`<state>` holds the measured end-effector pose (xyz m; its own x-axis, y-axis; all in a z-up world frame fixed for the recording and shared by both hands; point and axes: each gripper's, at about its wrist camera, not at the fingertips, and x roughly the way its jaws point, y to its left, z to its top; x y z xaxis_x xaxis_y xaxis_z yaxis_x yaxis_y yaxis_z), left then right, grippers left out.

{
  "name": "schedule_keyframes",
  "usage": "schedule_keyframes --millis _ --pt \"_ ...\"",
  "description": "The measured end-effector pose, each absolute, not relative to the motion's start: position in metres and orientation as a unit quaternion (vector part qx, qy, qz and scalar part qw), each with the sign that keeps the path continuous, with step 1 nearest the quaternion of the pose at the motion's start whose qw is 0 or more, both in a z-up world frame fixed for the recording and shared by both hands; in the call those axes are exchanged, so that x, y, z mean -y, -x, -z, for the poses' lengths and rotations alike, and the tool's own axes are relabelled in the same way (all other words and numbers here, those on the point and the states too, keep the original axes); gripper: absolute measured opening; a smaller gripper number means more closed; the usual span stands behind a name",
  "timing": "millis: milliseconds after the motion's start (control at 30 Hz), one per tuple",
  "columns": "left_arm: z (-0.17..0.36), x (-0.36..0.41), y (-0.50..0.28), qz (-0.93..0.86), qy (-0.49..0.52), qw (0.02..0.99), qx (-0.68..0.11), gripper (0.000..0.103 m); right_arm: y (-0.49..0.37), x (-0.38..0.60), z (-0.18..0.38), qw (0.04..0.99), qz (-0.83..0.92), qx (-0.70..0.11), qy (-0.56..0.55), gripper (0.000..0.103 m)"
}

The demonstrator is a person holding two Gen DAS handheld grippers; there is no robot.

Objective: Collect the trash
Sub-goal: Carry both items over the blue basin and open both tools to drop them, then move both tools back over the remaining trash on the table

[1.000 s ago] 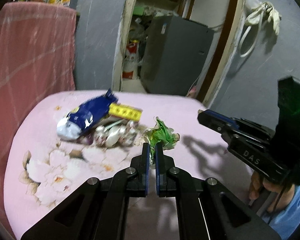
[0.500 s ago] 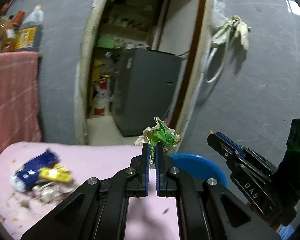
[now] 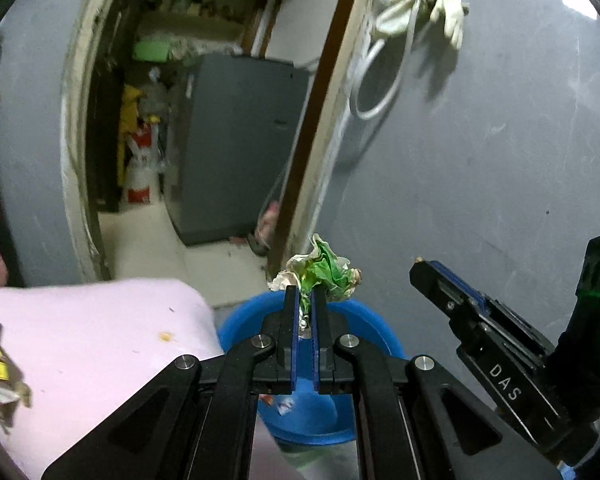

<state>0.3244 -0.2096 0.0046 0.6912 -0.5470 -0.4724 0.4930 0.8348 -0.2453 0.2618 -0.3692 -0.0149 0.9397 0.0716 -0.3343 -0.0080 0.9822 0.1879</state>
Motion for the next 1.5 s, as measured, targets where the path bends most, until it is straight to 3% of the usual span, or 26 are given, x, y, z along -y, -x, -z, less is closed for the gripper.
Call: schedule_keyframes --millis 333,700,1000,1167,1500 --pt "0.031 0.232 -0.35 0.288 0.04 0.892 -0.346 0.004 -0.283 0.388 0.038 0.962 0.002 -0.245 -0.121 0.013" --pt "0.045 0.228 -0.362 0.277 0.059 0.877 -0.388 0.008 -0.29 0.391 0.045 0.955 0.013 -0.265 -0.131 0.015" --pt "0.04 0.22 -0.359 0.267 0.064 0.882 -0.383 0.023 -0.291 0.388 0.042 0.957 0.013 -0.256 -0.137 0.03" --pt "0.029 0.204 -0.351 0.247 0.071 0.898 -0.357 0.036 -0.286 0.384 0.036 0.963 0.006 -0.232 -0.138 0.05" --pt "0.002 0.148 -0.336 0.195 0.111 0.928 -0.297 0.075 -0.274 0.363 0.019 0.975 -0.024 -0.174 -0.136 0.091"
